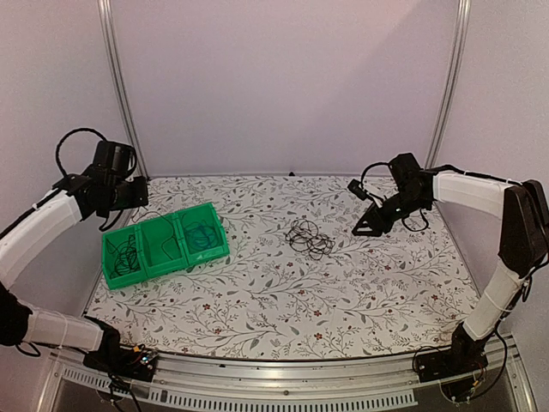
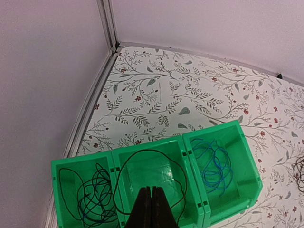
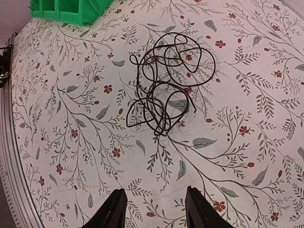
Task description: Untangle the cables
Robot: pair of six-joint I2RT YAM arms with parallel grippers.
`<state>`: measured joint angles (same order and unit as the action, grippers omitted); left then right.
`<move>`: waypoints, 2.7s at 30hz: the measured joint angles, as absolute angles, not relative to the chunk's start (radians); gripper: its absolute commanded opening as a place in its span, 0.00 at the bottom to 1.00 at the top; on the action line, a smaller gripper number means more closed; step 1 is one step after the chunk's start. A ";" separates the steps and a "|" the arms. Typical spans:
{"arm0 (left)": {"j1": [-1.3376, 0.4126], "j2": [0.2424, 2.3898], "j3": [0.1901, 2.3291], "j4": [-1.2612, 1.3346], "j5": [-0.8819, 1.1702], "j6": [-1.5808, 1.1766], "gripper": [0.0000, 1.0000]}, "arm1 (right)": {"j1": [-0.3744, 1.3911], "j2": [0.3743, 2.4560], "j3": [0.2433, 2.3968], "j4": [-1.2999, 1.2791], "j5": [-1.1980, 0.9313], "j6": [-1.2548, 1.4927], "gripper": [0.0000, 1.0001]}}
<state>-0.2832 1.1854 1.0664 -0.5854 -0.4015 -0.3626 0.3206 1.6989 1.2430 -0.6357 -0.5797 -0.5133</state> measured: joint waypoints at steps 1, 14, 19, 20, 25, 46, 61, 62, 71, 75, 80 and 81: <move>-0.270 1.176 1.066 -0.590 -0.402 -0.359 0.00 | 0.321 1.699 1.242 -0.636 -0.579 -0.513 0.46; -0.239 1.280 0.981 -0.530 -0.222 -0.355 0.00 | 0.321 1.699 1.238 -0.634 -0.577 -0.513 0.46; -0.239 1.367 0.966 -0.403 -0.064 -0.399 0.00 | 0.321 1.699 1.234 -0.628 -0.575 -0.513 0.46; -0.239 1.384 0.965 -0.387 -0.051 -0.410 0.00 | 0.321 1.698 1.232 -0.627 -0.574 -0.513 0.46; -0.239 1.467 0.968 -0.384 -0.078 -0.434 0.00 | 0.321 1.687 1.208 -0.624 -0.562 -0.513 0.46; -0.230 1.668 0.988 -0.487 -0.227 -0.393 0.10 | 0.321 1.644 1.189 -0.620 -0.534 -0.517 0.47; -0.230 1.535 1.139 -0.652 -0.251 -0.385 0.46 | 0.321 1.792 1.420 -0.612 -0.538 -0.524 0.46; -0.230 1.514 1.166 -0.666 -0.252 -0.381 0.45 | 0.321 1.812 1.444 -0.611 -0.545 -0.524 0.46; -0.356 1.421 1.324 -0.567 -0.125 -0.292 0.43 | 0.332 2.021 1.592 -0.640 -0.607 -0.515 0.41; -0.505 1.461 1.385 -0.505 -0.053 -0.264 0.41 | 0.347 2.093 1.619 -0.681 -0.636 -0.521 0.39; -0.633 1.546 1.404 -0.440 0.021 -0.276 0.40 | 0.368 2.115 1.615 -0.708 -0.651 -0.540 0.37; -0.646 1.560 1.404 -0.434 0.029 -0.282 0.40 | 0.371 2.112 1.609 -0.704 -0.652 -0.546 0.37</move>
<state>-0.6460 1.5597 1.4040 -0.4335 0.0292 -0.2817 0.3714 2.1117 1.6089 -0.7044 -0.6521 -0.5457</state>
